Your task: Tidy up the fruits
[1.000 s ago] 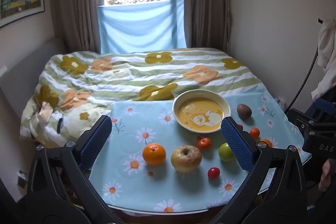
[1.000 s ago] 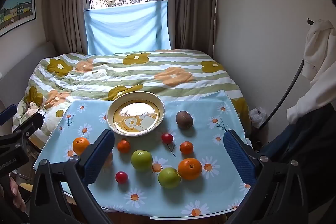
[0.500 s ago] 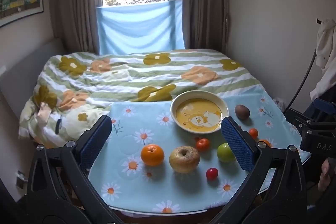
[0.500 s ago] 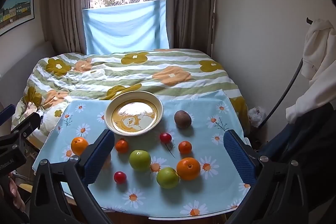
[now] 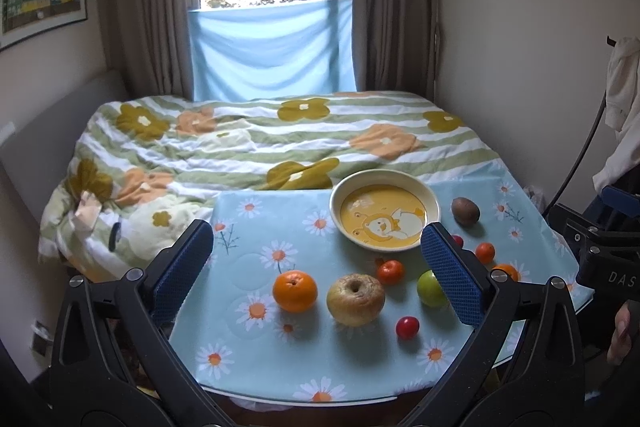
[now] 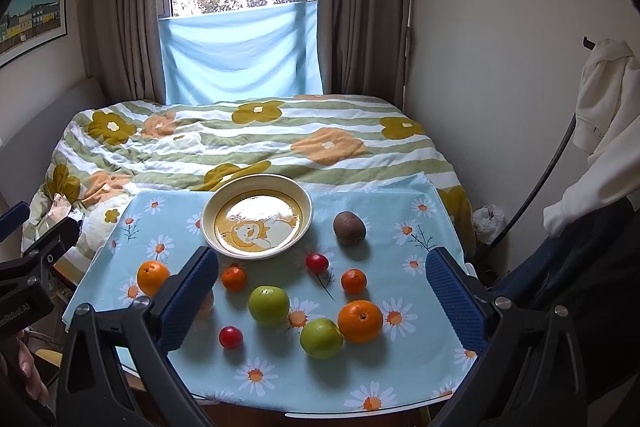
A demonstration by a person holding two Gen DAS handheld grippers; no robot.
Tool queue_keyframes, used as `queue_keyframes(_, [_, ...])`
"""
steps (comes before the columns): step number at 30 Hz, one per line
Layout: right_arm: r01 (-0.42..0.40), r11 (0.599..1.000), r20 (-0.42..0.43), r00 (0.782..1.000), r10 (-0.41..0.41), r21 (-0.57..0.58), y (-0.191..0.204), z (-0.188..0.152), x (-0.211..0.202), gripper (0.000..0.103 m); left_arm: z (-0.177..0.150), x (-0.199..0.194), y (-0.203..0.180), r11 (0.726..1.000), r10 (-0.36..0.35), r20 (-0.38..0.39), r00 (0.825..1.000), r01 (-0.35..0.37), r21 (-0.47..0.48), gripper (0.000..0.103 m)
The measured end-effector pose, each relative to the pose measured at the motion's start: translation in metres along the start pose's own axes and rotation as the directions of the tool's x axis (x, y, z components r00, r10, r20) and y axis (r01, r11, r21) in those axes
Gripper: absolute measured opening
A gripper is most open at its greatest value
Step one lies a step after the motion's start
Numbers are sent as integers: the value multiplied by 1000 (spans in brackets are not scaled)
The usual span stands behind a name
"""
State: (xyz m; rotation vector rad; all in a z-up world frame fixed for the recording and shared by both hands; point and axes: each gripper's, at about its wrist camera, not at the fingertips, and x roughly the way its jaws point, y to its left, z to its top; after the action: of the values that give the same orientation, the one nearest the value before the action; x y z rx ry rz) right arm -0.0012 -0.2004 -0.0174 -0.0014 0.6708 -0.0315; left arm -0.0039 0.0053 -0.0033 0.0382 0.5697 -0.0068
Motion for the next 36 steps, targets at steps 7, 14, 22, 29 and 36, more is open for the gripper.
queue_keyframes(7, [0,1000,-1,1000,0,1,0,0,0,103,0,-1,0,1000,-3,3,1000,3,0,103])
queue_keyframes(14, [-1,1000,0,1000,1,2,0,-1,0,103,0,-1,-2,1000,-7,5,1000,7,1,103])
queue_keyframes(22, [-1,1000,0,1000,1,2,1,-1,0,103,0,-4,-2,1000,-8,10,1000,8,0,103])
queue_keyframes(29, [-1,1000,0,1000,1,1,1,-1,0,103,1,-7,-3,1000,-11,14,1000,11,-3,103])
queue_keyframes(36, [-1,1000,0,1000,1,2,0,-1,-1,103,2,-10,0,1000,-9,15,1000,10,-3,103])
